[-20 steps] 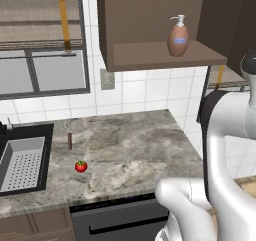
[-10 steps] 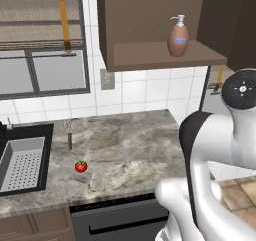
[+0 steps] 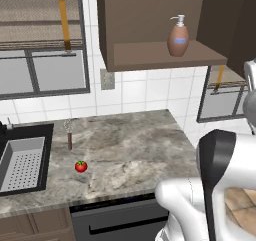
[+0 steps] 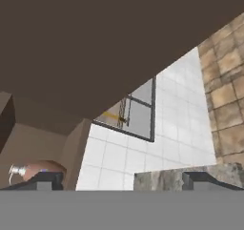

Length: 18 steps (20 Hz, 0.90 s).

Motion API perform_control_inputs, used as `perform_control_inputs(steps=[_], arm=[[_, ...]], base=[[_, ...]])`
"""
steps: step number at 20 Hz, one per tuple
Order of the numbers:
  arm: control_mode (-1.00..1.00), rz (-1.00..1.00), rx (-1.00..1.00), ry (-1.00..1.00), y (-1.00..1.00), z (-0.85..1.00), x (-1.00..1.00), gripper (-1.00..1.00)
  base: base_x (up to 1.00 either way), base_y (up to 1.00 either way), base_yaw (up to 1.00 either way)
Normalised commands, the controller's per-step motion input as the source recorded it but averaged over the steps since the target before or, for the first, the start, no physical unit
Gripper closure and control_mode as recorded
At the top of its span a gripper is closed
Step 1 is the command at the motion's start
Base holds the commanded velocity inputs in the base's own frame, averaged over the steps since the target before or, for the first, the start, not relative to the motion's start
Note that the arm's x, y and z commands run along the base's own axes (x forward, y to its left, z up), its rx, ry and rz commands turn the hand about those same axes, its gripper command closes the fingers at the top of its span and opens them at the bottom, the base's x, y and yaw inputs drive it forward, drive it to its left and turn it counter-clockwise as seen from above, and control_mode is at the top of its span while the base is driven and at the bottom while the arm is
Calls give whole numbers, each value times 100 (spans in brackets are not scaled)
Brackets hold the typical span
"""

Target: Open the cabinet. Pick the soap dispenser and place it next to the sink. Then close the cabinet.

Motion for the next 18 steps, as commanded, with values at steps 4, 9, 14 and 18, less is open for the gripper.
perform_control_inputs(steps=[4, 9, 14, 18], arm=[[-100, 33, -30, 23, 25, 25, 1, -100], [-100, 17, -23, 31, 17, 30, 14, -100], [-100, 5, -20, 31, 0, 25, 32, -100], [-100, 4, -21, 19, -4, 16, 40, -100]], base=[[0, 0, 0], [0, 0, 0], [0, 0, 0], [0, 0, 0]])
